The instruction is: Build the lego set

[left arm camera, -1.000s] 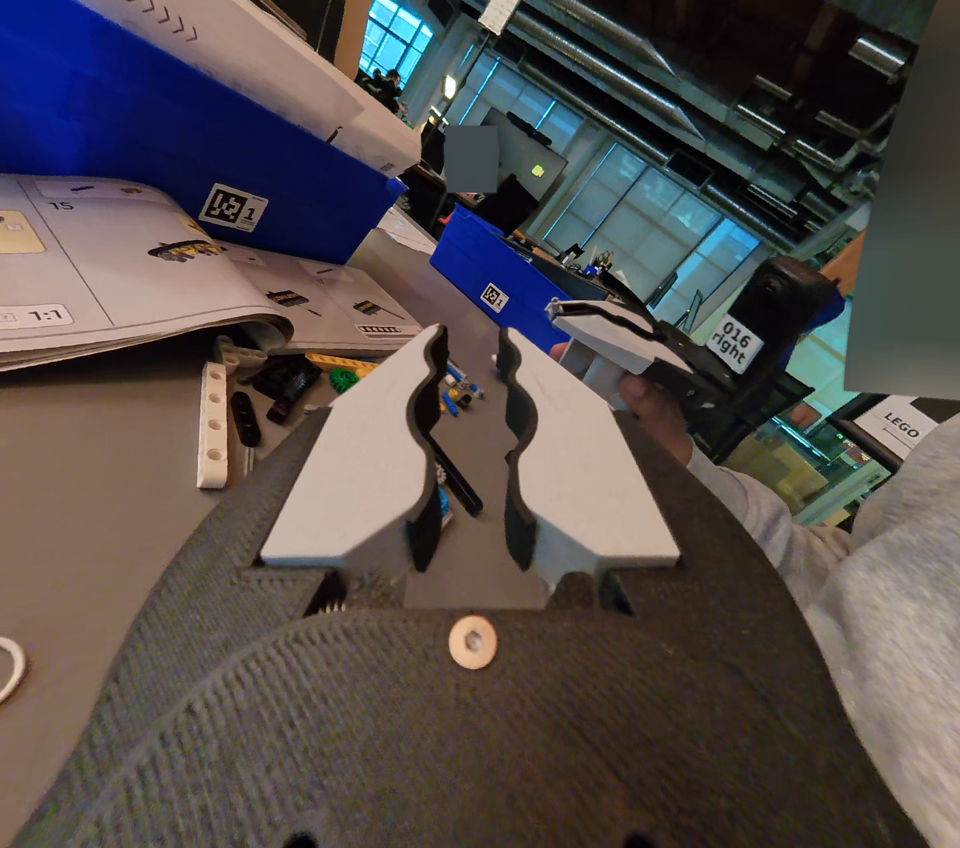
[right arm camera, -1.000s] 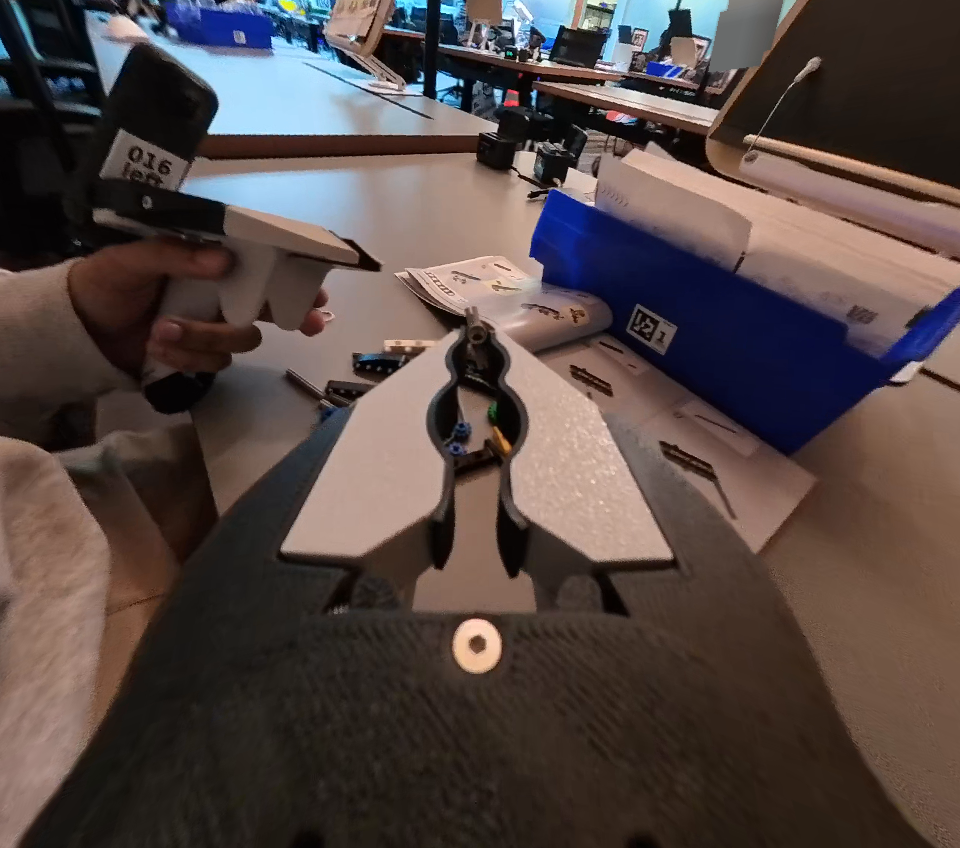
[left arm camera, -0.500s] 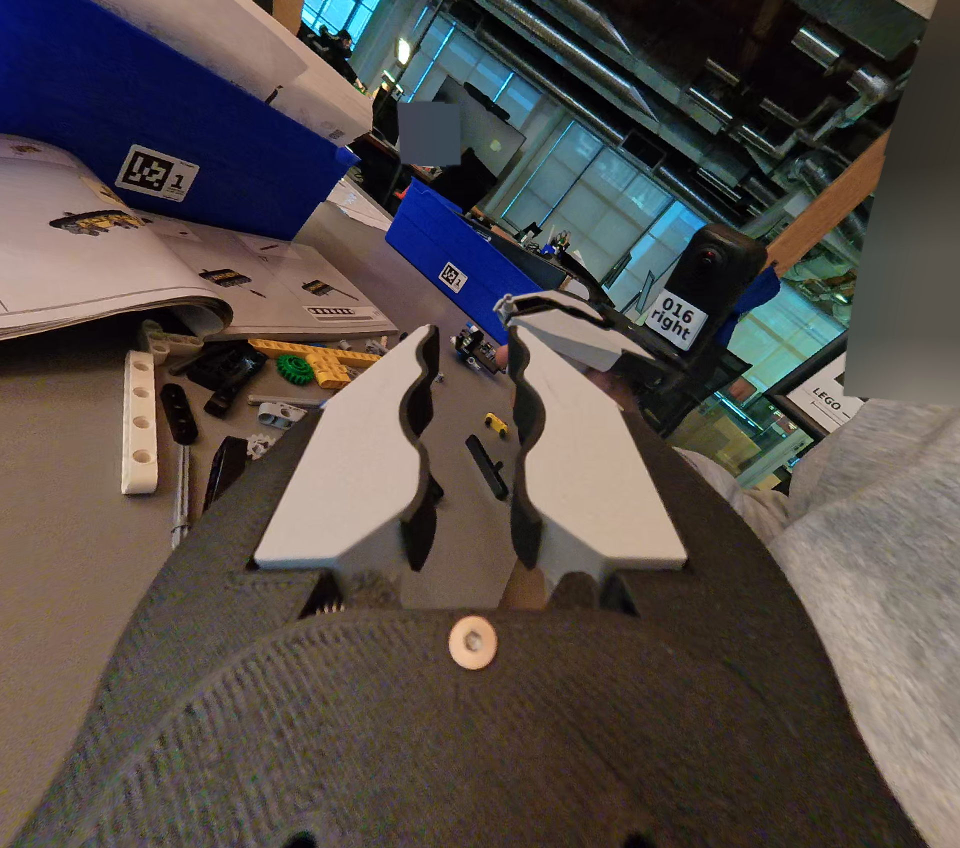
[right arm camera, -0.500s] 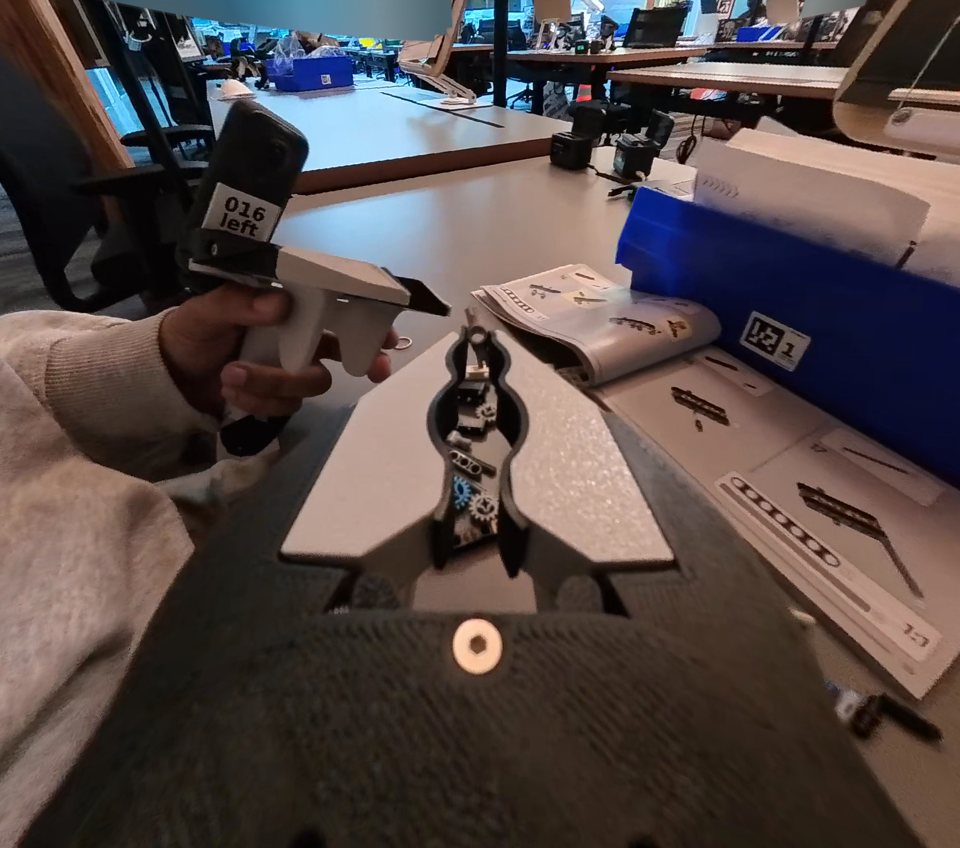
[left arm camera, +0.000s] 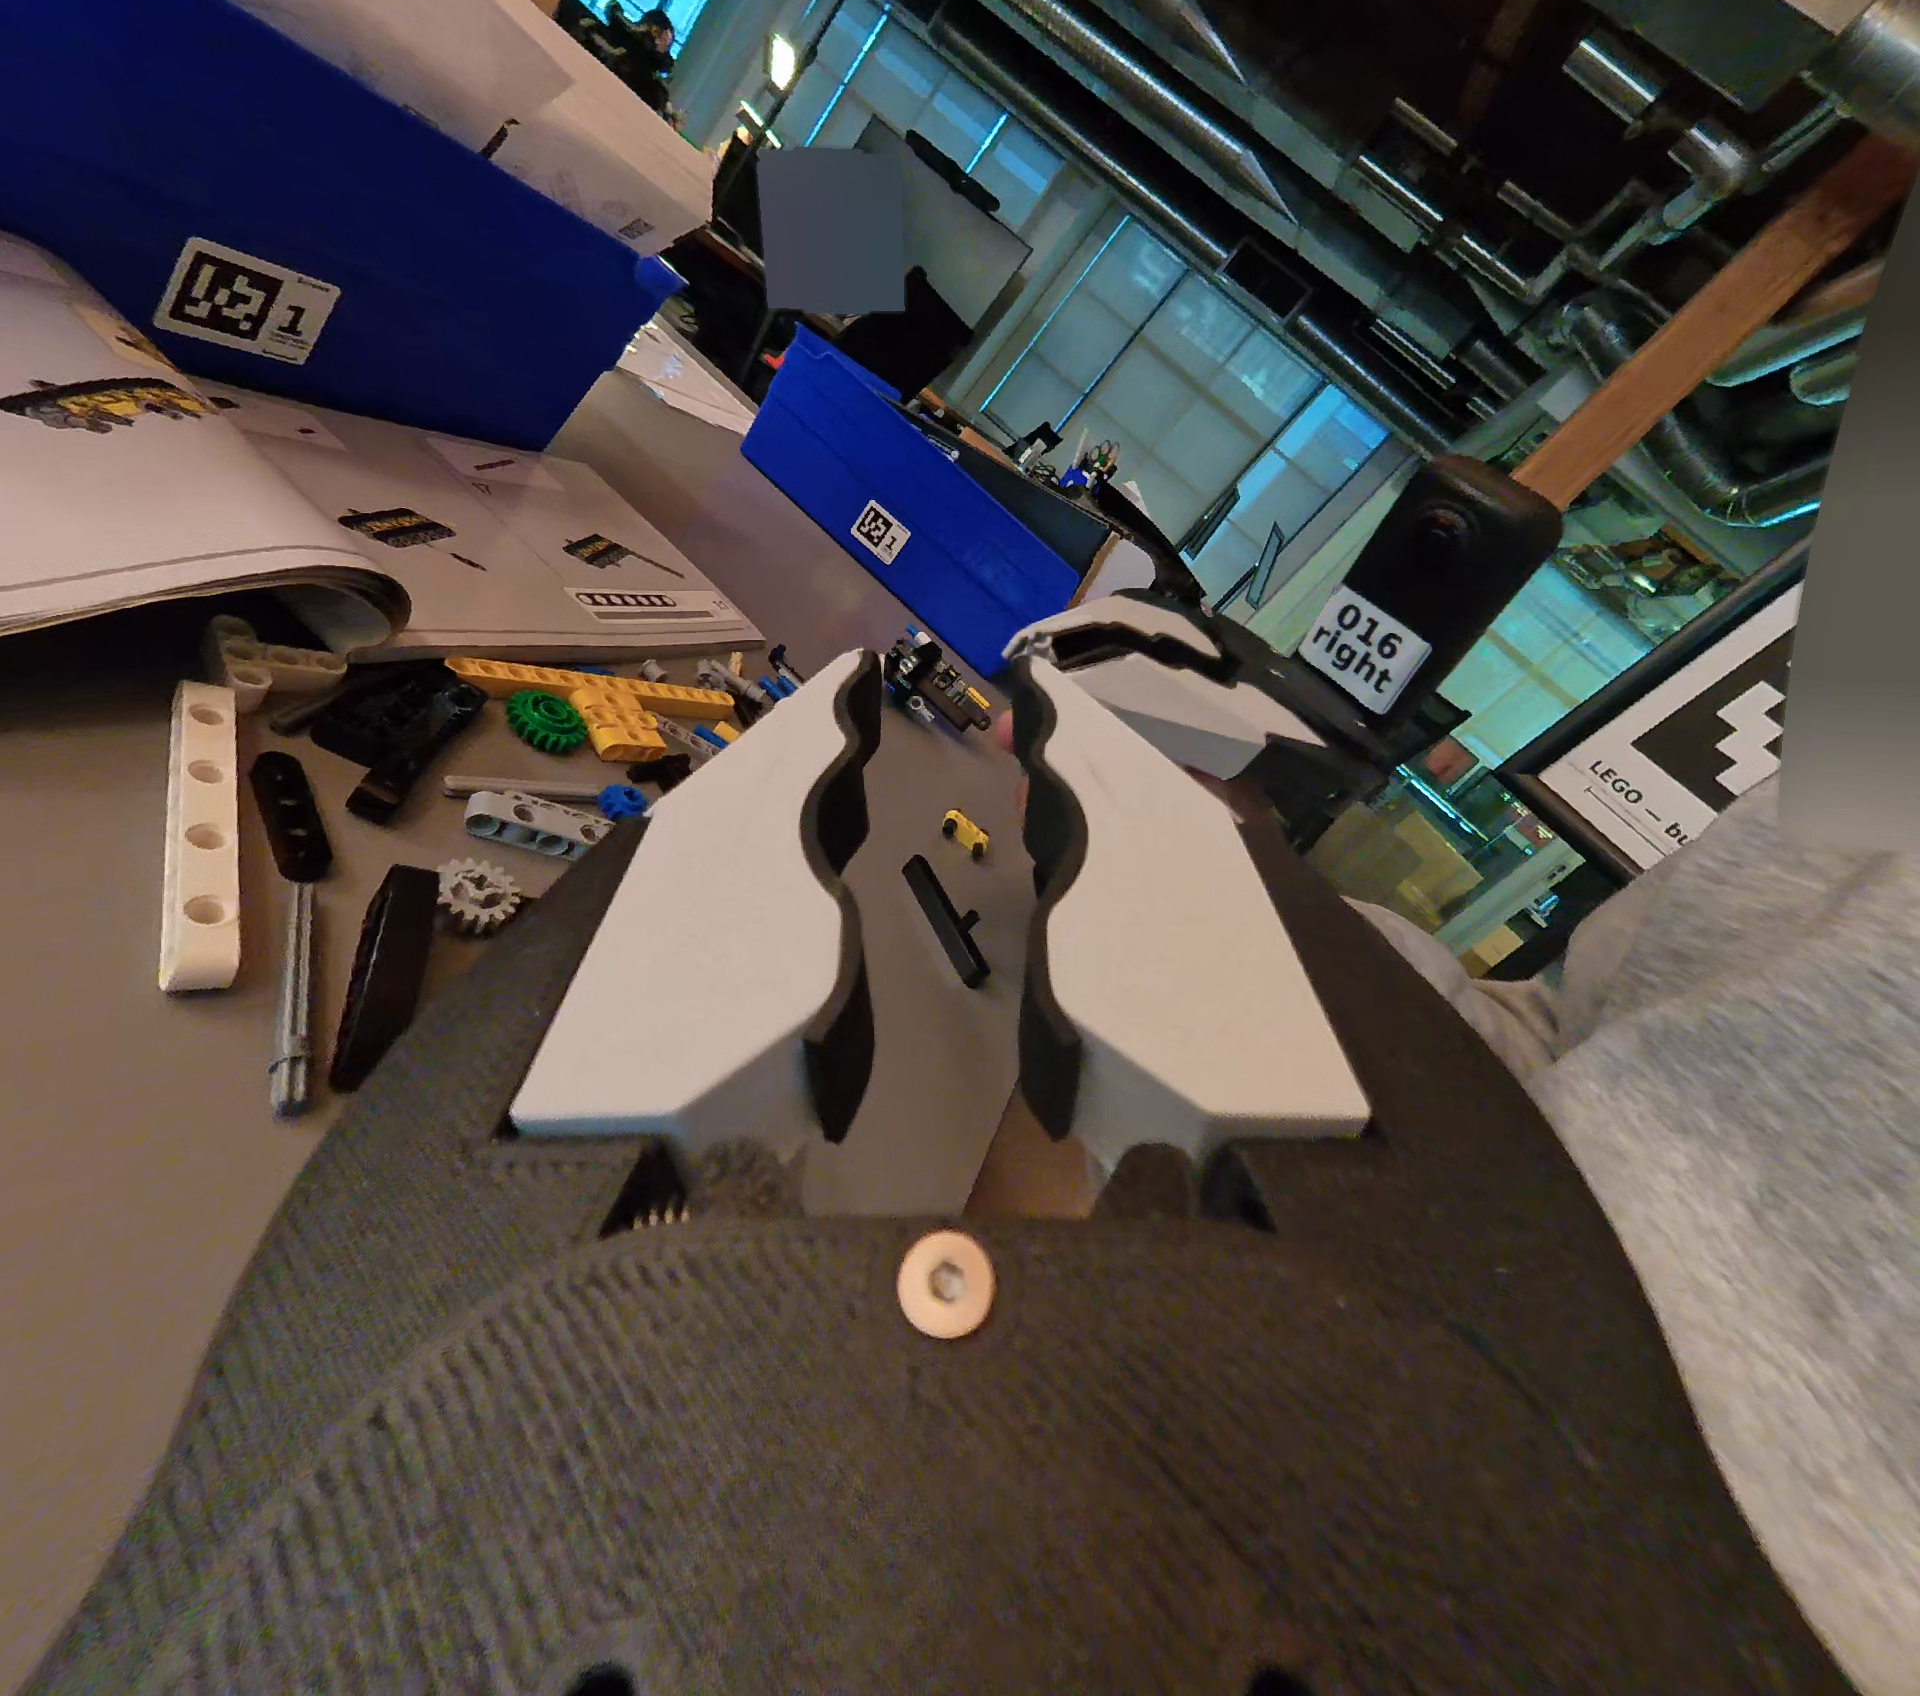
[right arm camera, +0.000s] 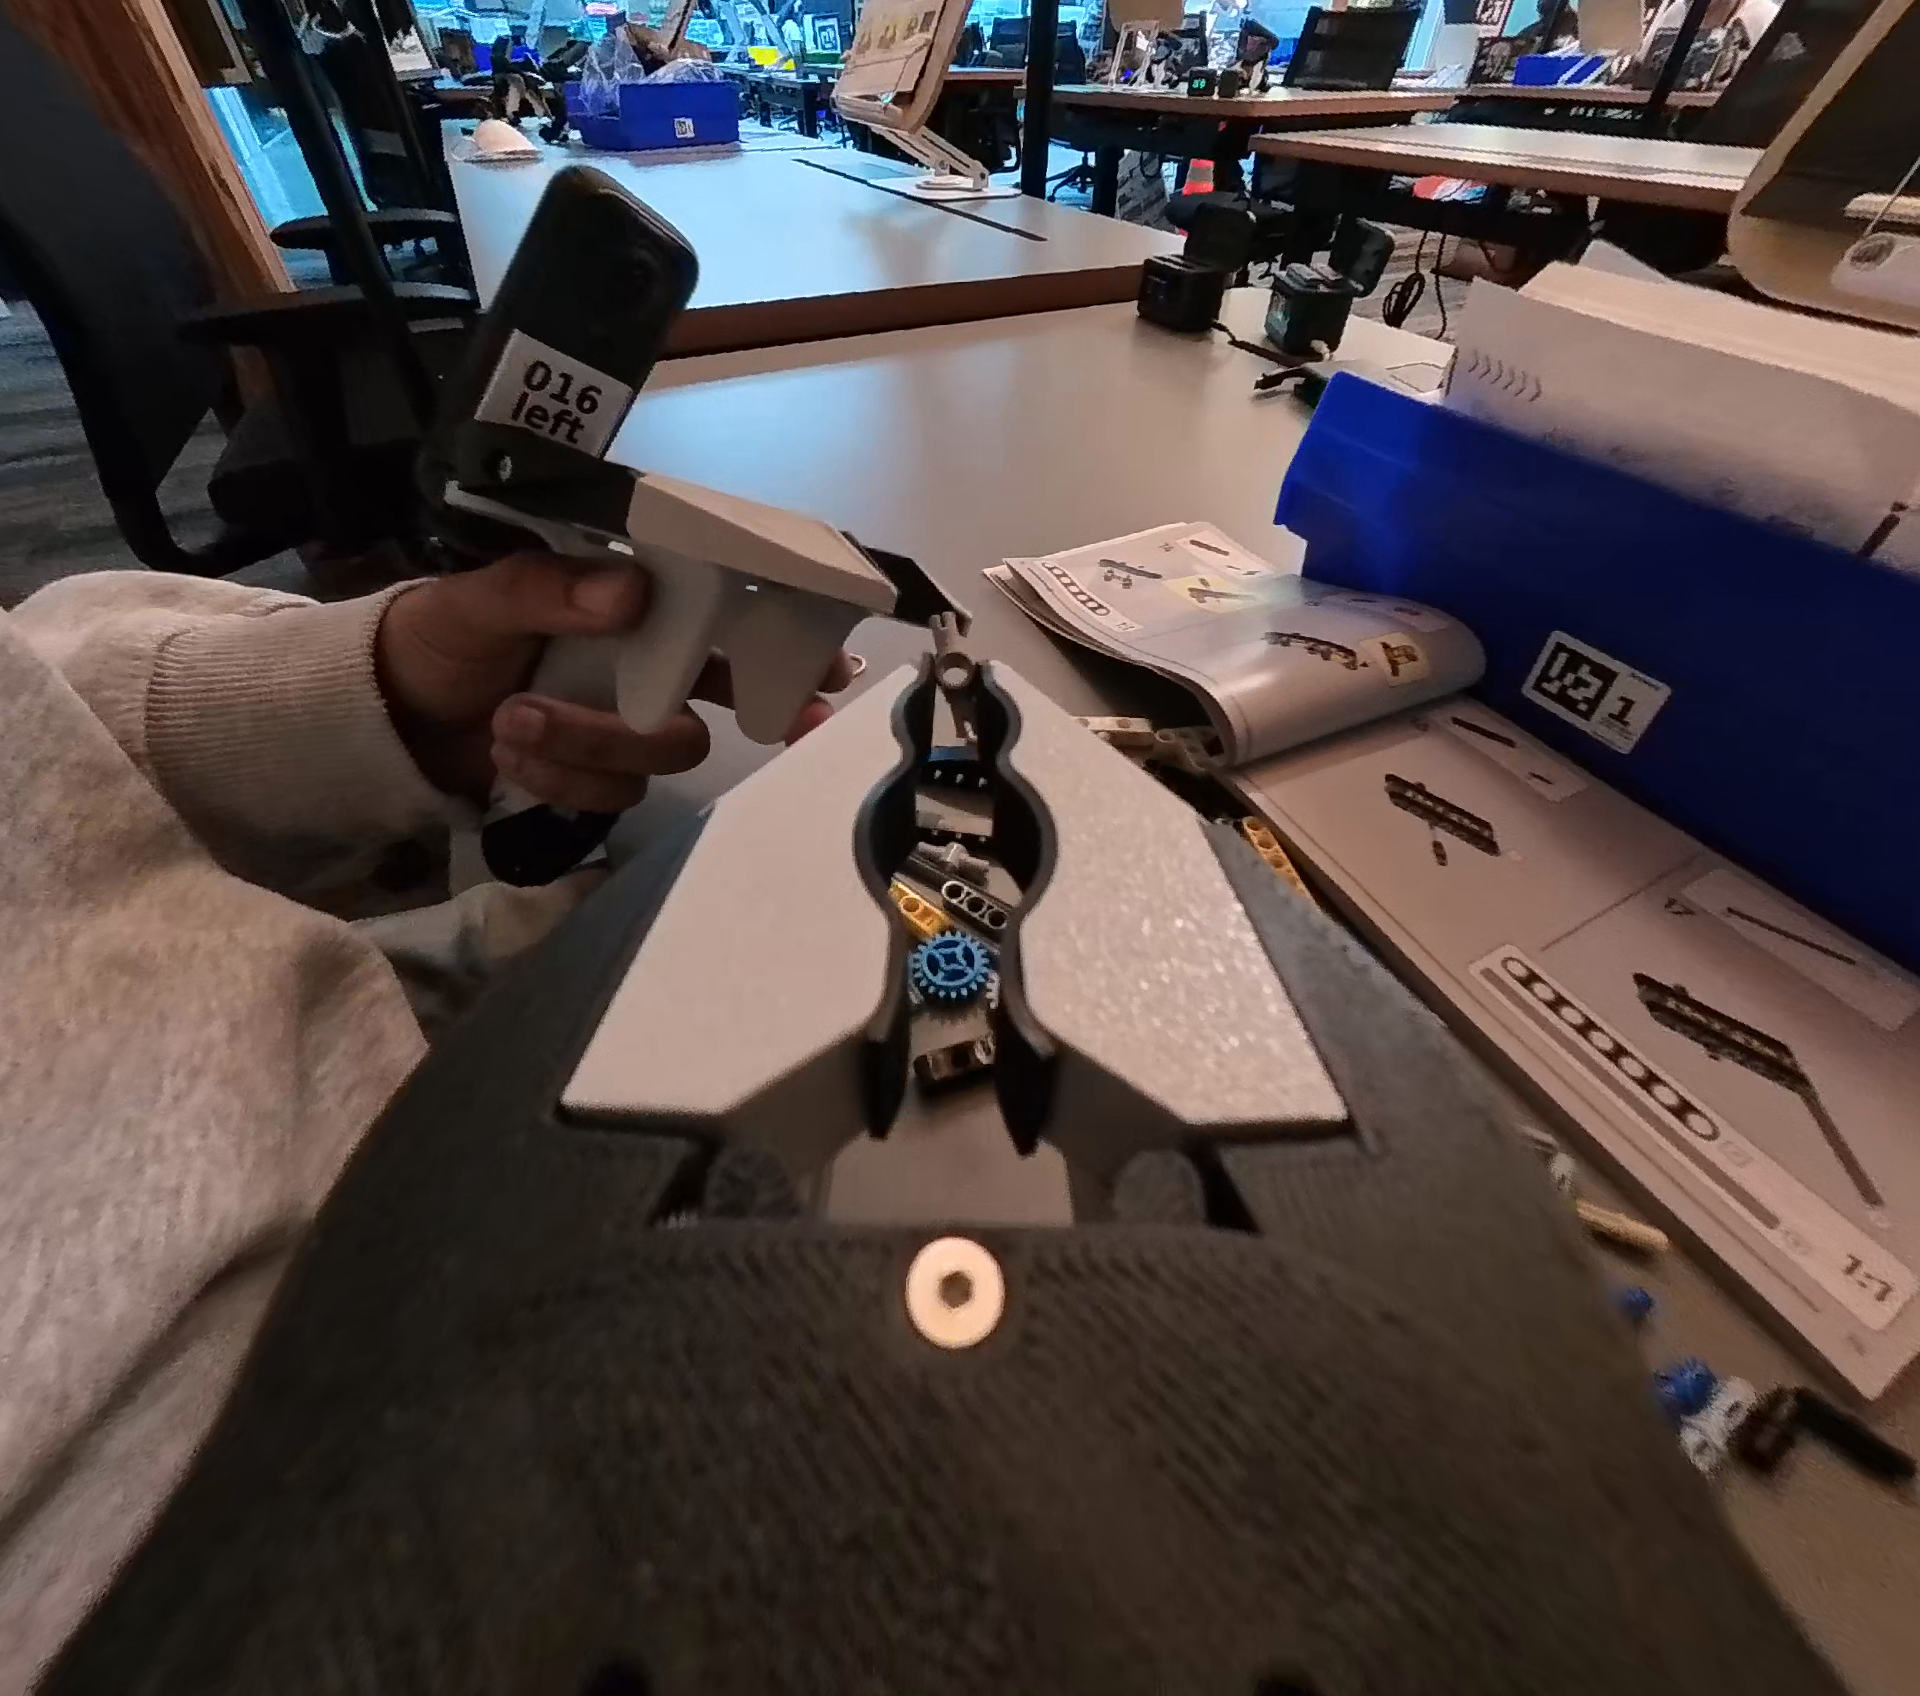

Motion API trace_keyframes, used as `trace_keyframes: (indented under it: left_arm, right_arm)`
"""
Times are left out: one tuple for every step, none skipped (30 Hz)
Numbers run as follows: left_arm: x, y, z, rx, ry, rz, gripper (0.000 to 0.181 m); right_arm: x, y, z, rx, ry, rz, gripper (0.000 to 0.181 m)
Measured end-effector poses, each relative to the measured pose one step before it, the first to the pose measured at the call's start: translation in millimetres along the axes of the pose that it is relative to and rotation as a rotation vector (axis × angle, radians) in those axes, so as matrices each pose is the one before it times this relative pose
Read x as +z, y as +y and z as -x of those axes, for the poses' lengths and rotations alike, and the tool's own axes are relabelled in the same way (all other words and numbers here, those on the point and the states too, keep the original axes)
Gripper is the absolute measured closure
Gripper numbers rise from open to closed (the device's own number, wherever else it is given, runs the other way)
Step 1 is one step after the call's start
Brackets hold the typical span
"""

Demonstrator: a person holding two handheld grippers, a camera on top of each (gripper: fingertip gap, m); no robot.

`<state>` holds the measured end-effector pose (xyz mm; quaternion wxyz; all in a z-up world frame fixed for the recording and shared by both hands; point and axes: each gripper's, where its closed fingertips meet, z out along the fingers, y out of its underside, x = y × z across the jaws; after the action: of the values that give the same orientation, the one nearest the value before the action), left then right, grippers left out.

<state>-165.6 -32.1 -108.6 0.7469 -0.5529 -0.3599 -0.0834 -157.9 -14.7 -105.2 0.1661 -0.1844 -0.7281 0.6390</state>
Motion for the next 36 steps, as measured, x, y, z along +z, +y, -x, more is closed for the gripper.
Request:
trace_keyframes:
  left_arm:
    - [0.43,0.64,-0.55,0.0024,0.0011,0.0024,0.158]
    - [0.47,0.83,-0.53,0.0025,0.0013,0.0029,0.157]
    - [0.46,0.81,-0.7,0.0025,0.0021,0.0034,0.157]
    - [0.55,0.83,-0.9,0.0021,0.0031,0.0033,0.156]
    - [0.58,0.82,-1.09,0.0015,0.0046,0.0027,0.156]
    - [0.51,0.62,-1.15,0.0001,0.0057,0.0016,0.156]
    - [0.59,0.54,-1.23,-0.0018,0.0063,0.0009,0.155]
    - [0.54,0.52,-1.19,-0.0033,0.0065,0.0009,0.155]
    - [0.51,0.67,-1.03,-0.0033,0.0063,0.0017,0.155]
    - [0.59,0.89,-0.99,-0.0016,0.0062,0.0033,0.155]
    - [0.7,1.19,-0.92,0.0004,0.0047,0.0055,0.155]
    - [0.72,1.49,-1.17,0.0025,0.0064,0.0074,0.155]
    - [0.85,1.46,-2.09,0.0033,0.0107,0.0076,0.155]
    - [0.94,1.56,-2.12,0.0019,0.0106,0.0076,0.156]
    - [0.99,1.55,-1.98,0.0004,0.0099,0.0075,0.156]
    - [1.11,1.63,-2.27,-0.0014,0.0119,0.0068,0.156]
    - [1.0,1.39,-2.0,-0.0046,0.0124,0.0057,0.158]
    - [1.04,1.3,-1.26,-0.0078,0.0093,0.0053,0.16]
    - [0.98,1.23,-1.18,-0.0091,0.0087,0.0045,0.162]
    - [0.75,1.0,-1.55,-0.0079,0.0119,0.0032,0.164]
    - [0.77,0.59,-1.75,-0.0072,0.0114,0.0014,0.169]
    - [0.47,0.31,-1.46,-0.0064,0.0091,-0.0005,0.173]
    - [0.53,0.19,-1.4,-0.0061,0.0089,-0.0015,0.175]
    - [0.45,0.34,-0.89,-0.0065,0.0062,0.0005,0.178]
    - [0.42,0.59,-0.09,-0.0044,0.0005,0.0022,0.179]
    - [0.37,0.61,0.17,0.0,-0.0011,0.0026,0.179]
    - [0.17,0.46,-0.02,0.0028,-0.0007,0.0027,0.179]
    - [0.1,0.32,-0.11,0.0048,-0.001,0.0021,0.179]
    - [0.13,-0.04,-0.29,0.0052,-0.0009,0.0004,0.179]
    - [0.35,0.24,-0.37,0.0038,0.0002,0.0012,0.179]
    - [0.42,0.33,-0.55,0.0024,0.0002,0.0012,0.179]
    - [0.4,0.23,-0.06,0.0025,-0.0018,0.0001,0.179]
    - [0.35,0.15,0.35,0.0022,-0.0044,-0.0009,0.179]
    - [0.25,0.17,0.42,0.0012,-0.0038,-0.0003,0.179]
    - [0.1,0.11,0.53,0.0001,-0.0023,-0.0001,0.179]
    - [-0.04,-0.01,0.38,-0.0009,-0.0012,-0.0011,0.179]
  right_arm:
    - [-0.89,-0.57,0.34,0.001,-0.0009,-0.0021,0.176]
    - [-0.69,-0.32,0.69,0.0036,-0.0043,-0.0008,0.176]
    - [-0.51,0.14,1.36,0.0056,-0.0092,0.0014,0.176]
    - [-0.16,0.75,1.65,0.0047,-0.0103,0.0049,0.176]
    - [-0.34,1.16,1.3,0.0003,-0.006,0.0054,0.176]
    - [-0.35,1.11,0.83,-0.0042,-0.001,0.005,0.176]
    - [-0.47,1.23,0.59,-0.006,0.0016,0.005,0.176]
    - [-0.47,1.12,0.56,-0.0062,0.0022,0.0058,0.176]
    - [-0.46,0.98,0.72,-0.0058,0.0012,0.0055,0.176]
    - [-0.5,0.5,0.9,-0.0054,-0.0003,0.0041,0.176]
    - [-0.48,0.24,0.87,-0.0058,0.0004,0.003,0.176]
    - [-0.61,0.03,0.58,-0.0065,0.0014,0.002,0.176]
    - [-0.53,0.17,0.28,-0.0066,0.0023,0.0025,0.176]
    - [-0.4,0.48,0.43,-0.0059,0.0006,0.0035,0.176]
    - [-0.36,0.47,0.78,-0.005,-0.0023,0.0026,0.176]
    - [-0.28,0.24,1.17,-0.0053,-0.0046,0.001,0.176]
    - [-0.4,0.4,0.93,-0.0077,-0.0032,0.003,0.176]
    - [-0.44,0.8,0.43,-0.0117,0.0009,0.0071,0.176]
    - [-0.76,0.43,0.35,-0.0157,0.0025,0.0074,0.176]
    - [-0.79,-0.1,0.52,-0.0177,0.0019,0.0051,0.176]
    - [-0.81,-0.4,0.39,-0.0171,0.0027,0.0038,0.176]
    - [-0.84,-0.43,0.55,-0.0156,0.0012,0.0036,0.176]
    - [-0.66,-0.11,0.34,-0.0147,0.0018,0.0056,0.176]
    - [-0.51,0.62,-0.17,-0.0154,0.0057,0.0088,0.176]
    - [-0.58,0.65,-0.03,-0.0169,0.0053,0.0086,0.176]
    - [-0.35,0.55,0.03,-0.0165,0.0055,0.007,0.176]
    - [-0.3,0.51,0.15,-0.0153,0.0045,0.006,0.176]
    - [-0.43,0.33,0.36,-0.0144,0.0034,0.0045,0.176]
    - [-0.41,0.13,0.5,-0.0138,0.0023,0.0021,0.176]
    - [-0.62,-0.01,0.14,-0.0101,0.0022,0.0002,0.176]
    - [-0.69,-0.03,0.04,-0.0056,0.0007,-0.0005,0.176]
    - [-0.84,-0.14,-0.08,-0.0006,-0.001,-0.0016,0.176]
    - [-1.07,-0.25,-0.28,0.0049,-0.0021,-0.0037,0.176]
    - [-1.23,-0.56,-0.13,0.0098,-0.0038,-0.0065,0.176]
    - [-1.23,-0.79,-0.08,0.0124,-0.0049,-0.0088,0.175]
    - [-1.41,-0.56,-0.35,0.0106,-0.0025,-0.0074,0.174]
